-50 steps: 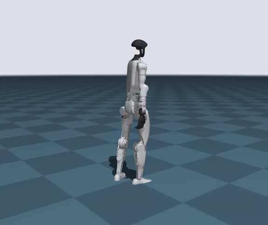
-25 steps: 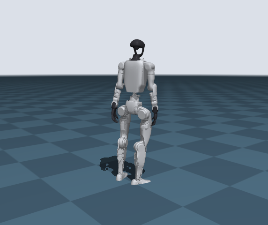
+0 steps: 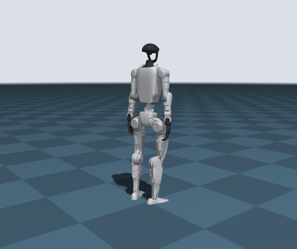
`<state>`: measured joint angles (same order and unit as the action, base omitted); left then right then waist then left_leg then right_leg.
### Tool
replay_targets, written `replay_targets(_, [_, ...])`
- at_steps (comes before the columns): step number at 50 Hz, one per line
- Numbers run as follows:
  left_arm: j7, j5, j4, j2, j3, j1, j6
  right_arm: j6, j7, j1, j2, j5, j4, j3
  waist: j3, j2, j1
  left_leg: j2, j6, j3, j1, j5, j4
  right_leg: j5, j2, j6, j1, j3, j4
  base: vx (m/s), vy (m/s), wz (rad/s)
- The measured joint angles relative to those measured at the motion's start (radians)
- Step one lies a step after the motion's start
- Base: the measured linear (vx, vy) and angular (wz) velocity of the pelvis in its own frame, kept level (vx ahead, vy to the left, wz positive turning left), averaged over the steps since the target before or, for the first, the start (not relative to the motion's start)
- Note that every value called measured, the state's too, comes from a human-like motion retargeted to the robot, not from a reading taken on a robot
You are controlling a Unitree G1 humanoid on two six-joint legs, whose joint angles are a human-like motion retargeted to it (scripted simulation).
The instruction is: Upper body actions
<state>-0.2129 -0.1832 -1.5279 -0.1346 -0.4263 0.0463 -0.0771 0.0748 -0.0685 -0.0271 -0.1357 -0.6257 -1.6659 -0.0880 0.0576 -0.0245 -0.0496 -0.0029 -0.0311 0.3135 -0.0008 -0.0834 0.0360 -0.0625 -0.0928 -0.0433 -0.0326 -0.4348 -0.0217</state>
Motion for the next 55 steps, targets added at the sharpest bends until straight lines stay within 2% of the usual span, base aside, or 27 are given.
replay_targets(8, [0.012,-0.022,-0.003,0.012,0.028,0.007,0.009,0.010,-0.008,0.001,-0.005,-0.019,0.025,-0.004,-0.009,-0.008,0.010,-0.023,0.014,0.020,0.001,-0.004,0.002,0.015,-0.027,-0.013,0.011,0.024,0.004,-0.01,0.10,-0.13])
replay_targets(15, [0.054,-0.006,-0.089,0.008,0.065,-0.005,0.020,0.035,-0.029,-0.002,-0.005,-0.037,0.077,-0.004,-0.024,-0.004,-0.001,-0.044,0.033,0.044,-0.001,-0.004,-0.011,0.040,-0.055,-0.035,0.044,0.055,0.025,-0.02,0.13,-0.20])
replay_targets(20, [0.092,0.014,-0.172,-0.009,0.139,-0.039,0.012,0.044,-0.016,0.001,-0.003,-0.061,0.083,0.007,-0.039,0.010,-0.034,-0.036,0.047,0.077,-0.002,-0.005,-0.019,0.042,-0.053,-0.070,0.086,0.113,0.079,-0.04,0.08,-0.33])
replay_targets(25, [0.079,-0.006,-0.172,-0.034,0.211,-0.169,-0.017,0.055,0.009,0.061,-0.021,-0.078,0.055,-0.002,-0.068,0.008,-0.067,-0.025,0.050,0.096,0.024,-0.010,-0.023,0.032,-0.029,-0.060,0.083,0.167,0.099,-0.03,0.01,-0.19])
replay_targets(33, [0.080,-0.044,0.000,-0.021,0.215,-0.426,0.017,-0.030,0.063,0.265,-0.109,-0.098,-0.034,-0.072,-0.042,-0.032,-0.034,-0.025,0.039,0.083,0.029,-0.014,-0.015,0.032,-0.035,-0.048,0.055,0.149,0.067,0.06,-0.07,0.09])
replay_targets(39, [0.122,-0.038,0.147,0.000,0.208,-0.500,0.038,-0.096,0.139,0.337,-0.147,-0.081,-0.034,-0.077,-0.026,-0.019,-0.056,-0.018,0.034,0.040,0.009,-0.005,-0.009,0.028,-0.026,-0.044,0.027,0.100,0.035,0.00,-0.04,0.36])
replay_targets(43, [0.135,-0.044,0.166,0.011,0.168,-0.452,0.053,-0.122,0.158,0.293,-0.129,-0.035,-0.034,-0.033,-0.016,-0.001,-0.054,-0.012,0.029,0.022,0.000,-0.002,-0.008,0.025,-0.017,-0.037,0.023,0.079,0.022,-0.01,-0.02,0.23])
replay_targets(47, [0.102,-0.051,0.096,0.014,0.140,-0.333,0.028,-0.106,0.123,0.177,-0.076,0.001,-0.034,0.029,-0.003,0.018,-0.039,-0.006,0.023,0.010,-0.001,0.002,-0.012,0.023,-0.008,-0.028,0.023,0.065,0.016,0.00,-0.02,0.08])
replay_targets(52, [0.046,-0.069,-0.078,-0.015,0.076,-0.123,-0.023,-0.012,-0.018,-0.067,0.014,0.019,-0.026,0.144,-0.001,0.038,-0.035,0.004,0.014,0.014,0.014,0.003,-0.019,0.021,0.006,-0.011,0.027,0.067,0.019,-0.01,-0.05,-0.05])
replay_targets(55, [0.023,-0.079,-0.172,-0.028,0.021,0.034,-0.051,0.038,-0.139,-0.198,0.076,0.012,0.060,0.204,-0.006,0.051,-0.042,0.014,0.007,0.026,0.022,0.001,-0.021,0.020,0.014,-0.003,0.035,0.079,0.024,-0.03,-0.07,-0.21])
